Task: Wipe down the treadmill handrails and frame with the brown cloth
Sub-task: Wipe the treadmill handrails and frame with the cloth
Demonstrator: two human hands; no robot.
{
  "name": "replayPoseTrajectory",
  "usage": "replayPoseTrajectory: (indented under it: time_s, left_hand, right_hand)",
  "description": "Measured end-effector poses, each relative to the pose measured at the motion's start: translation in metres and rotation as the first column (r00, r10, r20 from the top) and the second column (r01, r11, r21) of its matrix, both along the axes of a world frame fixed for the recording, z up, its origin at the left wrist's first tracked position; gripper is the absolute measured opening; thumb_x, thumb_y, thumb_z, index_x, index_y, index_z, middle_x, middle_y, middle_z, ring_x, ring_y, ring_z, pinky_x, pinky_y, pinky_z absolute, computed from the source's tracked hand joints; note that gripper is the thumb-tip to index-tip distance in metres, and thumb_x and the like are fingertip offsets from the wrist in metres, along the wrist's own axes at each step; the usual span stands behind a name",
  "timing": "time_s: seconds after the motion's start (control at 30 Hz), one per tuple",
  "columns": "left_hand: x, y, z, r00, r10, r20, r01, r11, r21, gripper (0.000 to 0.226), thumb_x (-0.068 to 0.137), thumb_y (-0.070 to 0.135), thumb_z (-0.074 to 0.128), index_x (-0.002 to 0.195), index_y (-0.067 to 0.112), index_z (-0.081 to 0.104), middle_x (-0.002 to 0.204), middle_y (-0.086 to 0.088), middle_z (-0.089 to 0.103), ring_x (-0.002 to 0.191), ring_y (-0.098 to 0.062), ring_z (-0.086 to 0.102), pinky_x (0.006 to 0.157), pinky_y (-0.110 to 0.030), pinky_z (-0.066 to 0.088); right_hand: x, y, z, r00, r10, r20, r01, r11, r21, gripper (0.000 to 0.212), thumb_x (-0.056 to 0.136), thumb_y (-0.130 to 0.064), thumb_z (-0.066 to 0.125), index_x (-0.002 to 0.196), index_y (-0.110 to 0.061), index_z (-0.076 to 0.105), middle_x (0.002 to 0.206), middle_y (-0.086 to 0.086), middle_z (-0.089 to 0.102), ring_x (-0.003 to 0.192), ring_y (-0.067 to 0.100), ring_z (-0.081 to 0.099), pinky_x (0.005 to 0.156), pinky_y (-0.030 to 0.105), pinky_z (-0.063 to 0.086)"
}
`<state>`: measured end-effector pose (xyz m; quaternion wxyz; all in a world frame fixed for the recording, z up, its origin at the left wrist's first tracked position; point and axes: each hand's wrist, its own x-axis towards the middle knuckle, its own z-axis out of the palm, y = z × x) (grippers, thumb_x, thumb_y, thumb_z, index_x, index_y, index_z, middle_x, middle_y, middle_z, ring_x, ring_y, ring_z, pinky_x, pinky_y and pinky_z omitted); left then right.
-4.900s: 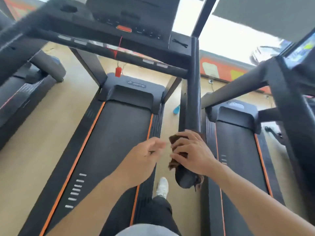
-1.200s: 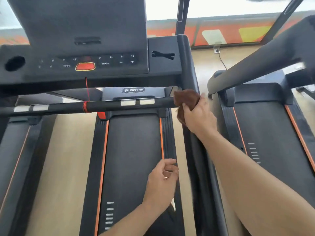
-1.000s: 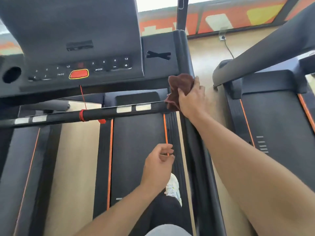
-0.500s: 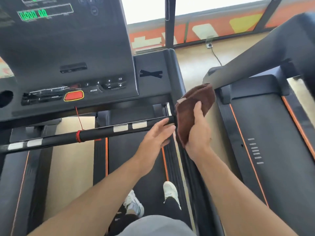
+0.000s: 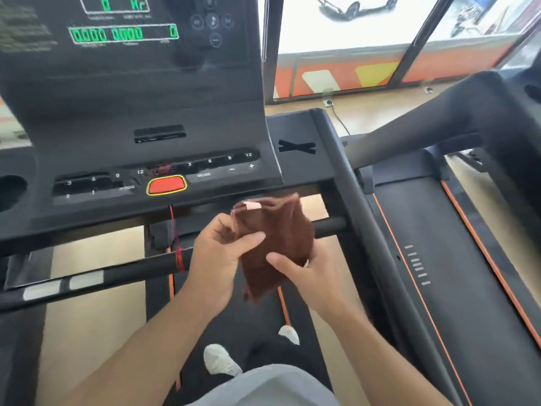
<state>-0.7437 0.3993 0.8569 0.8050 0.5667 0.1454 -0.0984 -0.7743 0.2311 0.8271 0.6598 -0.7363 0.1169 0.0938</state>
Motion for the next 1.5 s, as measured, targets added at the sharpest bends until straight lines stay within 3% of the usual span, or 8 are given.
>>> replayPoseTrajectory:
  time_s: [0.27,0.5,0.63,0.73,0.8,0.97,1.2,1.5]
  left_hand:
    - [-0.009,0.009,-0.008,0.999,-0.01,0.043,-0.003,0.956,0.294,0.028,0.074,-0.005,0.083,0.08,0.008,0.058,0.076,-0.002,0.075,0.074,-0.017,0.072,0.069,-0.035,0.06]
    - [0.038,-0.051,0.025,0.993,-0.075,0.088,0.036,0.921,0.388,0.02,0.081,0.015,0.081,0.096,0.024,0.073,0.088,0.001,0.078,0.083,-0.015,0.075,0.085,-0.041,0.061]
    - [0.062,-0.064,0.023,0.992,-0.123,-0.019,0.117,0.868,0.483,0.04,0.089,0.019,0.072,0.127,0.029,0.063,0.123,0.016,0.066,0.1,0.002,0.066,0.086,-0.016,0.05]
    - [0.057,-0.048,0.006,0.999,-0.037,-0.026,0.045,0.869,0.493,0.028,0.09,0.017,0.07,0.113,0.031,0.067,0.116,0.018,0.069,0.101,-0.001,0.068,0.098,-0.031,0.053]
    - [0.048,-0.033,-0.008,0.997,0.051,-0.061,-0.014,0.863,0.505,0.023,0.089,0.016,0.07,0.106,0.032,0.07,0.106,0.015,0.073,0.102,-0.004,0.068,0.099,-0.04,0.054]
    - [0.023,0.0,-0.033,0.968,0.227,-0.105,-0.139,0.838,0.527,0.02,0.088,0.012,0.069,0.095,0.03,0.072,0.096,0.011,0.077,0.098,-0.007,0.071,0.098,-0.044,0.055]
    - [-0.008,0.023,-0.042,0.907,0.408,-0.106,-0.312,0.818,0.483,0.014,0.096,0.011,0.062,0.097,0.022,0.07,0.099,0.0,0.076,0.089,-0.01,0.075,0.09,-0.039,0.059]
    - [-0.057,0.066,-0.033,0.731,0.676,-0.096,-0.564,0.676,0.474,0.019,0.101,0.016,0.053,0.099,0.018,0.072,0.096,-0.002,0.077,0.091,-0.019,0.074,0.084,-0.032,0.058]
  right_hand:
    - [-0.019,0.008,-0.002,0.998,-0.052,0.036,0.052,0.999,0.014,0.024,0.099,-0.016,0.069,0.117,-0.032,0.069,0.11,-0.009,0.077,0.106,0.01,0.072,0.088,0.028,0.056]
    - [0.03,-0.056,0.043,0.967,-0.237,0.089,0.254,0.902,-0.35,0.037,0.094,-0.048,0.068,0.126,-0.034,0.056,0.112,-0.017,0.07,0.111,0.01,0.067,0.093,0.034,0.054]
    - [0.069,-0.089,0.024,0.992,0.111,0.054,-0.012,0.518,-0.856,0.085,0.094,-0.058,0.064,0.16,-0.026,0.022,0.159,-0.001,0.036,0.148,0.022,0.03,0.124,0.043,0.02]
    - [0.081,-0.093,-0.017,0.764,0.548,-0.34,-0.443,0.063,-0.894,0.1,0.083,-0.059,0.075,0.161,-0.026,0.021,0.161,-0.001,0.037,0.154,0.025,0.023,0.128,0.044,0.002]
    - [0.085,-0.093,-0.046,0.693,0.603,-0.395,-0.419,-0.108,-0.901,0.091,0.077,-0.051,0.082,0.151,-0.023,0.037,0.147,0.004,0.052,0.146,0.028,0.038,0.129,0.045,0.008]
    - [0.12,-0.088,-0.054,0.658,0.688,-0.307,-0.314,-0.12,-0.942,0.047,0.082,-0.067,0.062,0.104,-0.027,0.055,0.096,-0.006,0.069,0.092,0.019,0.066,0.087,0.038,0.053]
    - [0.152,-0.061,-0.044,0.382,0.739,-0.556,-0.574,-0.282,-0.769,0.052,0.074,-0.067,0.066,0.105,-0.029,0.052,0.102,-0.002,0.071,0.096,0.029,0.067,0.081,0.039,0.049]
    - [0.122,0.123,-0.065,0.258,0.912,-0.318,-0.57,-0.122,-0.813,0.053,0.074,-0.063,0.068,0.109,-0.027,0.052,0.1,-0.004,0.07,0.092,0.027,0.069,0.073,0.037,0.049]
